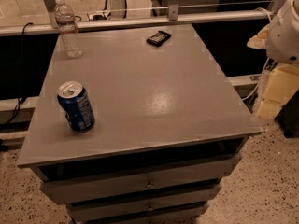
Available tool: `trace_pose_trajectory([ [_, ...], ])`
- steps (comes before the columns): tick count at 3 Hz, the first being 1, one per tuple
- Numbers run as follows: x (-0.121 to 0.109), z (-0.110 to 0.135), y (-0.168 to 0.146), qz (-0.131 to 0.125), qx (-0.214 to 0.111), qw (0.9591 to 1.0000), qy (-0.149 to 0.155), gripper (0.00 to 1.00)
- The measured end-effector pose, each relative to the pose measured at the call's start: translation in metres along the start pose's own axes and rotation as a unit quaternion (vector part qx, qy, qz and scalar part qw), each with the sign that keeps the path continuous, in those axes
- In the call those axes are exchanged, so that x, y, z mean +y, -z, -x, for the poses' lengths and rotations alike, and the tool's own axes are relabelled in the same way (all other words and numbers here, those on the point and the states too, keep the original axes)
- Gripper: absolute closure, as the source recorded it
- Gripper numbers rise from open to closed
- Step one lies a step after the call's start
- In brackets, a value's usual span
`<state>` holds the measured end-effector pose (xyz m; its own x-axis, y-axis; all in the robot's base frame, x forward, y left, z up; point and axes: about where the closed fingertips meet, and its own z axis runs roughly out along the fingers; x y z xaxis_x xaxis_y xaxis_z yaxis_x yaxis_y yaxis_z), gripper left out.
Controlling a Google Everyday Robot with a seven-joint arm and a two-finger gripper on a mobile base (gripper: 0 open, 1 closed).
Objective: Move pepsi can near rxbar chocolate
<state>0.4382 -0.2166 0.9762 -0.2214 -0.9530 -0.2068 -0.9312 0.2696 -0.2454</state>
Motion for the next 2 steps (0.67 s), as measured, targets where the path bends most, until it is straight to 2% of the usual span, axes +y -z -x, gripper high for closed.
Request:
trace_pose_trajectory([
  [1, 0.0, 0.001, 0.0, -0.001, -0.002, 1.0, 0.001, 0.0],
  [2, -0.006, 0.032, -0.022, 0.017, -0.057, 0.9982, 0.01, 0.0],
])
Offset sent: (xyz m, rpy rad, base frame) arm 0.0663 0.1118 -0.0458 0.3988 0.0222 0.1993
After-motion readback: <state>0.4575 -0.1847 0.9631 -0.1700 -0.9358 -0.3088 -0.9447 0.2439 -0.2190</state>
